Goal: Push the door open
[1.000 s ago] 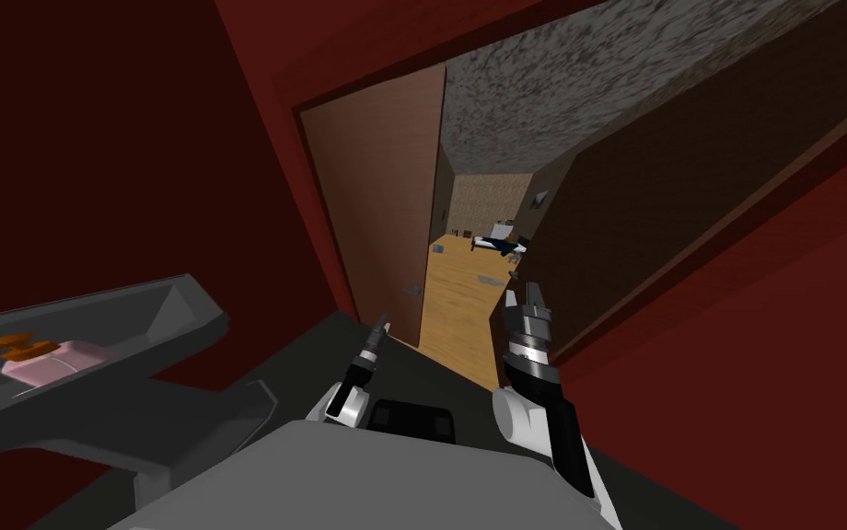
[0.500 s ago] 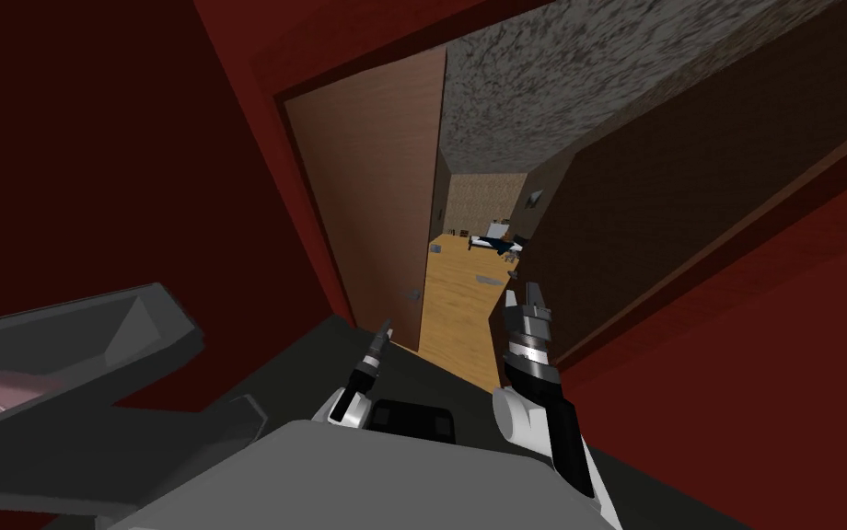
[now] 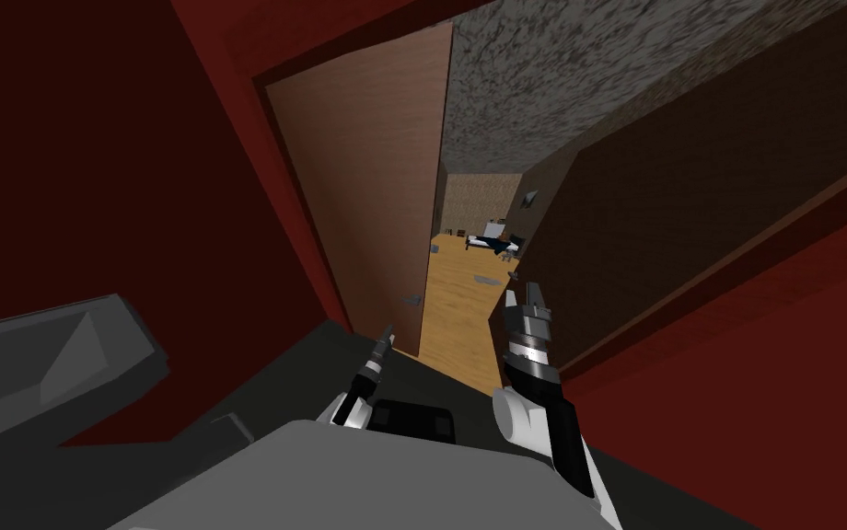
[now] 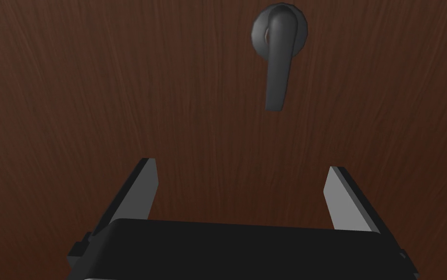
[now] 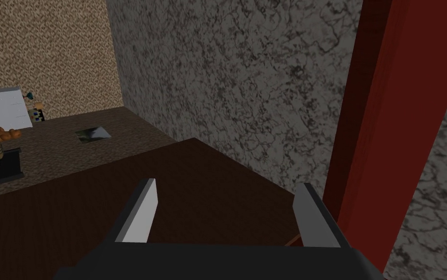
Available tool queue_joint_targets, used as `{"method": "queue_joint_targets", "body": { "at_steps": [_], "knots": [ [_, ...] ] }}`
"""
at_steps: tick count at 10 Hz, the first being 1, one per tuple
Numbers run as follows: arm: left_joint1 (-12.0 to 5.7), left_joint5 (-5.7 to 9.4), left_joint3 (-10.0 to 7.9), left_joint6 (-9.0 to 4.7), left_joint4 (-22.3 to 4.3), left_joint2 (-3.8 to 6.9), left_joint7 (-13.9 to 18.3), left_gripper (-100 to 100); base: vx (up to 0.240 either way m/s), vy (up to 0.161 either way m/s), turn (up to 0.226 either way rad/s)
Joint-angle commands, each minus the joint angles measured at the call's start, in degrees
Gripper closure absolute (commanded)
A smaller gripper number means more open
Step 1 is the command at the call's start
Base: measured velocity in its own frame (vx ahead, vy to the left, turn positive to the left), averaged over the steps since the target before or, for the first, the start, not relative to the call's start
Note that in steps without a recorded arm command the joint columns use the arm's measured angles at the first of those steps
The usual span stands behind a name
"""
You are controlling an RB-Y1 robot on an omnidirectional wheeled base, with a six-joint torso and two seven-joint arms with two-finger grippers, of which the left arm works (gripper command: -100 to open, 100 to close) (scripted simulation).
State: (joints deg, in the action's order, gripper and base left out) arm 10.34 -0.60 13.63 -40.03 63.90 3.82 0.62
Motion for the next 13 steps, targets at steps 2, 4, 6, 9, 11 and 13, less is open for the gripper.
{"method": "queue_joint_targets", "body": {
  "at_steps": [2,4,6,9,11,13],
  "knots": [
    [-0.68,-0.01,0.8,-0.95,-3.5,-0.45,0.3,-100,0.116,0.083,-0.071],
    [-0.96,0.0,1.04,-1.25,-4.7,-0.61,0.4,-100,0.097,0.056,-0.038],
    [-1.41,0.01,1.43,-1.73,-6.6,-0.91,0.6,-100,0.087,0.039,-0.037],
    [-1.65,0.13,1.01,-1.57,-6.4,-0.3,0.6,-100,0.117,-0.001,-0.022],
    [-2.07,0.22,0.68,-1.73,-7.1,-0.22,0.5,-100,0.166,-0.064,-0.018],
    [-2.54,0.32,0.31,-1.91,-7.8,-0.37,0.4,-100,0.206,-0.04,-0.026]
  ]
}}
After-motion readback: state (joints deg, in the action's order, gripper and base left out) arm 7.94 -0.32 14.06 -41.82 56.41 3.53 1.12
